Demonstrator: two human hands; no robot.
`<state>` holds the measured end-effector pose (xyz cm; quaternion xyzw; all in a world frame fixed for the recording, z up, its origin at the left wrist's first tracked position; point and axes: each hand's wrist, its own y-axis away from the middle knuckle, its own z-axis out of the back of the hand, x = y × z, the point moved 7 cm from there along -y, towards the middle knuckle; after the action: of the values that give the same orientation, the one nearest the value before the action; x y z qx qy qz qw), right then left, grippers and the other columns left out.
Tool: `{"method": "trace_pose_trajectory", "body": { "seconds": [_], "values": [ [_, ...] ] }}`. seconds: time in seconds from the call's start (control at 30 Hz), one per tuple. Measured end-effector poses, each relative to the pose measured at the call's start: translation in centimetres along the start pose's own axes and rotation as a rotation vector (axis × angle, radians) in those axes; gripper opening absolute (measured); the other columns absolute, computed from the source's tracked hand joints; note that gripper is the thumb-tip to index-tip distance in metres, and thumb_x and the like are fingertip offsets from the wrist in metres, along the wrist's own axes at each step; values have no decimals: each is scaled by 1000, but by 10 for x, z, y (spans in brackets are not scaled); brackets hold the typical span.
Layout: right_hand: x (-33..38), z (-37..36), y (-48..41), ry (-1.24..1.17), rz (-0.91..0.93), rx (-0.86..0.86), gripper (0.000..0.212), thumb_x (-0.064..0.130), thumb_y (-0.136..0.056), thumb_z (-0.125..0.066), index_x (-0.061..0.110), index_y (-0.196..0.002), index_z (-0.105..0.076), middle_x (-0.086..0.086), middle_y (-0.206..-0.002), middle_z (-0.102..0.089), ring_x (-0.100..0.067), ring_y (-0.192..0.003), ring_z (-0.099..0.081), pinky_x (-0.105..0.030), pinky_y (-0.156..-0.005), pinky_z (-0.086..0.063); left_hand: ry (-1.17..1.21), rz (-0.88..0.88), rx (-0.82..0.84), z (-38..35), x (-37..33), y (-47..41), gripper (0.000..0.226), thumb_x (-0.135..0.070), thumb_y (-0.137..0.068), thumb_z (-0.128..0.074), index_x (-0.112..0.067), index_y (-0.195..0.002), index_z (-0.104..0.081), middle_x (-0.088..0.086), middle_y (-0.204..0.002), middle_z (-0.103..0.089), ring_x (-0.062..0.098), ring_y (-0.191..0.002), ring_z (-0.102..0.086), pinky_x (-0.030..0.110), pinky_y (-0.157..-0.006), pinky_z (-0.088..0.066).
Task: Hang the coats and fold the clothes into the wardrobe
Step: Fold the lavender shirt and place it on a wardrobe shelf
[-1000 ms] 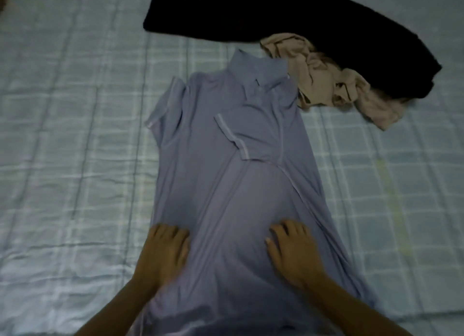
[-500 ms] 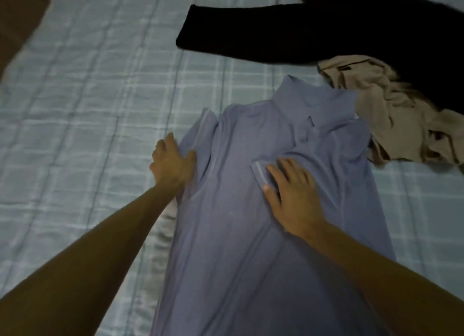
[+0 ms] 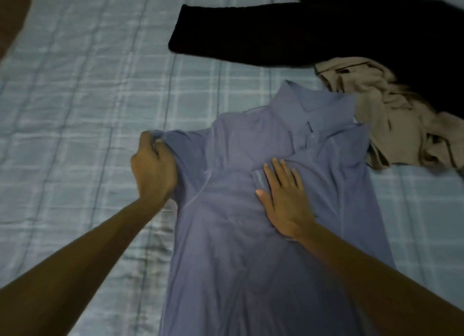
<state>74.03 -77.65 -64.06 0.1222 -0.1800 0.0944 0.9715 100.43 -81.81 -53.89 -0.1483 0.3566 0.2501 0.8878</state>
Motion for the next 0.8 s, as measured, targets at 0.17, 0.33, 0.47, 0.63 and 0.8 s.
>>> {"method": "trace_pose_trajectory", "body": {
  "seconds": [0.17, 0.33, 0.47, 0.63, 0.8],
  "values": [
    [-31, 45, 32, -453, -200, -240, 46, 30, -100, -36, 0, -134, -45, -18, -136, -49, -30, -128, -43, -39, -107, -34, 171, -388, 685, -87, -99, 120, 32, -26, -97, -41, -15, -122, -57, 2, -79, -68, 10, -68, -63, 28, -66, -45],
    [-107, 70, 82, -516, -471, -464, 39, 22, -92, -45, -5, -119, -55, -22, -110, -61, -36, -102, -58, -45, -92, -46, 18, -759, 858, -108, -121, 189, 36, -34, -95, -41, -22, -122, -61, 3, -102, -71, 22, -86, -66, 28, -72, -50],
    [-130, 78, 114, -432, -581, -732, 36, 14, -94, -37, -1, -121, -55, -21, -112, -59, -34, -103, -56, -36, -91, -41, -85, -678, 748, -104, -79, 174, 42, -33, -93, -35, -13, -119, -61, 9, -106, -66, 29, -90, -63, 36, -76, -53],
    [-58, 71, 91, -148, -20, -505, 36, 23, -94, -45, 10, -126, -51, -18, -129, -52, -32, -115, -50, -42, -94, -41, -449, -844, 851, -127, -22, 200, 58, -42, -92, -36, -14, -143, -34, 23, -142, -41, 40, -126, -45, 55, -99, -41],
    [-70, 8, 98, 83, -105, 8, 69, 60, -88, -10, 29, -149, -9, -6, -158, -7, -24, -146, -6, -50, -117, -10, -569, -767, 758, -120, -10, 218, 61, -47, -93, -28, -19, -147, -31, 21, -151, -28, 38, -135, -34, 59, -102, -32]
  ]
}}
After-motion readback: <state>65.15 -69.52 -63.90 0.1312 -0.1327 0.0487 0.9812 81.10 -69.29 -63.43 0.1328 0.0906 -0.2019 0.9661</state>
